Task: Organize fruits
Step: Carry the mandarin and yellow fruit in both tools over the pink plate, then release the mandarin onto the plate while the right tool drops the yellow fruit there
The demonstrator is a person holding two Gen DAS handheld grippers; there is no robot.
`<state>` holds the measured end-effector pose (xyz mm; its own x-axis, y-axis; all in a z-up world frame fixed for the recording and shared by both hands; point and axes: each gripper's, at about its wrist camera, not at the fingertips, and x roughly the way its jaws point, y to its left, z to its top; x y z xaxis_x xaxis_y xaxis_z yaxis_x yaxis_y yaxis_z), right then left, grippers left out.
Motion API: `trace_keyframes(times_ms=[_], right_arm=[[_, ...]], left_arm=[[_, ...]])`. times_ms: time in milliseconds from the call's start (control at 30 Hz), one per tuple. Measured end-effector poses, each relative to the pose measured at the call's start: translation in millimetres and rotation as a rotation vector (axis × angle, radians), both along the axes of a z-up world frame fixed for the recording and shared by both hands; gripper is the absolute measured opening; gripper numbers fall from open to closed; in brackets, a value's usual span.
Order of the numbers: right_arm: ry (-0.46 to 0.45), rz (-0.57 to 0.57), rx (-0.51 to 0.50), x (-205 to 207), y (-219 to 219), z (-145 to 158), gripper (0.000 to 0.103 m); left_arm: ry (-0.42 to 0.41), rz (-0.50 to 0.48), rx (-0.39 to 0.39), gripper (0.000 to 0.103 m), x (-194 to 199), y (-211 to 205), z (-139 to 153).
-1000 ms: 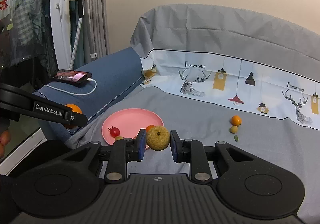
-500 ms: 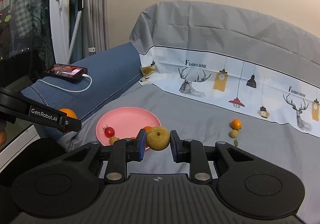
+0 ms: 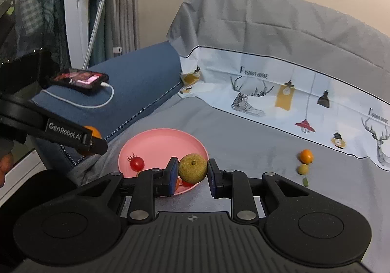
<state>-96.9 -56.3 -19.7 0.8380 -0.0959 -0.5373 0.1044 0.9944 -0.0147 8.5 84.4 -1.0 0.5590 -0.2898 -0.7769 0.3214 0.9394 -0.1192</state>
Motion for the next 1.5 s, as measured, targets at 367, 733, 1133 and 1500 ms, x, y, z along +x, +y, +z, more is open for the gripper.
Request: trace_keyframes(times_ms=[367, 733, 1133, 1500], right_arm=[[0.077, 0.030, -0.017, 60.7, 0.2, -35.5, 0.026], [0.128, 0.072, -0.059, 113.0, -5.3, -67.6, 0.026], [0.169, 0.129, -0.091, 148.9, -9.0, -91.9, 0.026], [0.192, 0.153, -0.107, 160.0, -9.4, -101.7, 0.035]], left_arm=[[0.040, 0.012, 0.041, 0.041, 42.7, -10.4, -30.4], [0.073, 0.011, 0.067, 0.040, 80.6, -25.8, -59.2], [0.090, 0.018, 0.093, 0.040, 109.1, -37.5, -79.8], [0.086, 0.015, 0.118, 0.074, 122.0, -39.4, -91.5]])
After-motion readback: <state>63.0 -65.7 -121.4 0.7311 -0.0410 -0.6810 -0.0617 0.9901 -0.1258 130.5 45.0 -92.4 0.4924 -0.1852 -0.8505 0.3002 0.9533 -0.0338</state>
